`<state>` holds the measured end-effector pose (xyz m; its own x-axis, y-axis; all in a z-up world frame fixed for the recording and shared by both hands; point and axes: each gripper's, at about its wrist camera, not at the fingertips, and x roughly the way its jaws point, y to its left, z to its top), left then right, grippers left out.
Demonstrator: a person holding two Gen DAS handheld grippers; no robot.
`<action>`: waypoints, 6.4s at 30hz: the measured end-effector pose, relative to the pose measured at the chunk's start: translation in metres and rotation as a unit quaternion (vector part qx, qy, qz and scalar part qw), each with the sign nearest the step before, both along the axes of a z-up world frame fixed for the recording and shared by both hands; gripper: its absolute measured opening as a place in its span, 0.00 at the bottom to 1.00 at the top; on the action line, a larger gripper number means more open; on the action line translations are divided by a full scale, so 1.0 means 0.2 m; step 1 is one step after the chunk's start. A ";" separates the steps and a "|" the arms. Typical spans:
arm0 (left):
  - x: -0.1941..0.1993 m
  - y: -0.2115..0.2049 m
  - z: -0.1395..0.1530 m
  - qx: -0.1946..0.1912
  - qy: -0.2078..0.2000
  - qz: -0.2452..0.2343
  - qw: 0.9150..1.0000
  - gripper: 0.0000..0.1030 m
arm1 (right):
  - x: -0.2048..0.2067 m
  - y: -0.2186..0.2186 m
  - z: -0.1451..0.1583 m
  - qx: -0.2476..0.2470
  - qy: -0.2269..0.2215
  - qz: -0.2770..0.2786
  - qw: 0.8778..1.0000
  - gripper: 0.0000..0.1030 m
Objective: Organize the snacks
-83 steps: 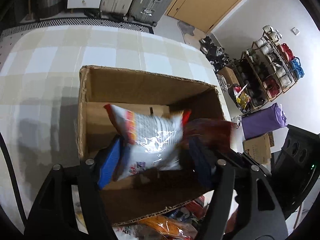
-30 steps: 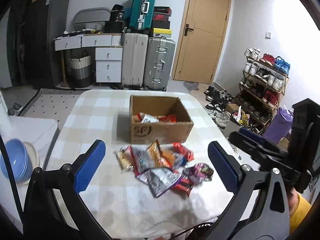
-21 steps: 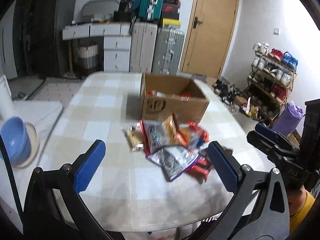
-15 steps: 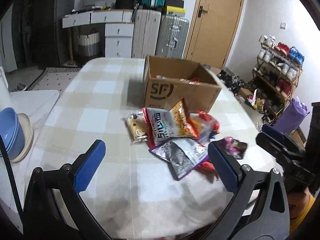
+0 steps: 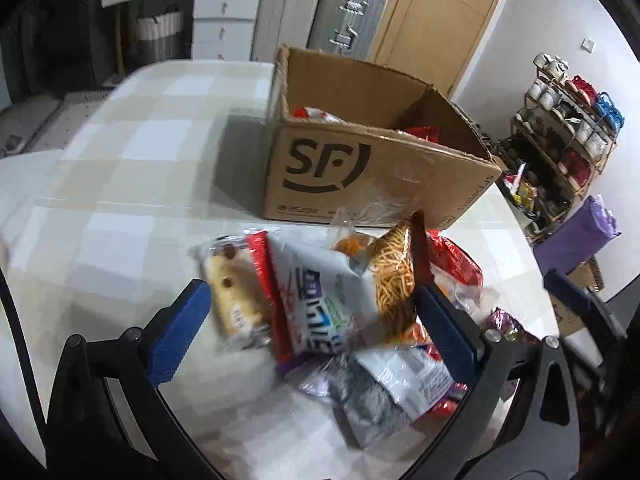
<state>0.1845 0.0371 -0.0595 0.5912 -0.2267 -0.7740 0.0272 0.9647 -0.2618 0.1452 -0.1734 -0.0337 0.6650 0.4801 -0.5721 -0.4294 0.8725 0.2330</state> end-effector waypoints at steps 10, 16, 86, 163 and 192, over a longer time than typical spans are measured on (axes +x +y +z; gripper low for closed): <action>0.22 0.01 -0.18 -0.042 0.039 -0.001 0.998 0.91 | 0.06 0.04 -0.11 0.000 0.031 0.014 0.999 0.85; 0.25 0.00 -0.22 -0.041 0.044 -0.001 0.998 0.69 | 0.08 -0.04 -0.13 0.015 0.041 -0.012 0.999 0.85; -0.11 0.50 -0.01 -0.115 0.014 0.029 0.993 0.59 | 0.31 0.45 -0.20 -0.052 0.112 0.036 0.992 0.28; 0.53 0.04 0.75 0.022 -0.067 -0.054 0.996 0.59 | 0.70 -0.05 0.45 0.132 0.119 -0.054 0.983 0.28; 1.24 -0.26 0.01 0.103 0.042 -0.117 0.987 0.60 | 1.12 0.02 0.06 0.028 0.169 -0.041 0.984 0.28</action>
<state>0.4323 -0.0150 -0.0566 0.4725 -0.1826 -0.8622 0.2419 0.9676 -0.0723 0.3702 -0.1694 -0.0218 0.4794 0.4691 -0.7417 -0.2475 0.8831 0.3986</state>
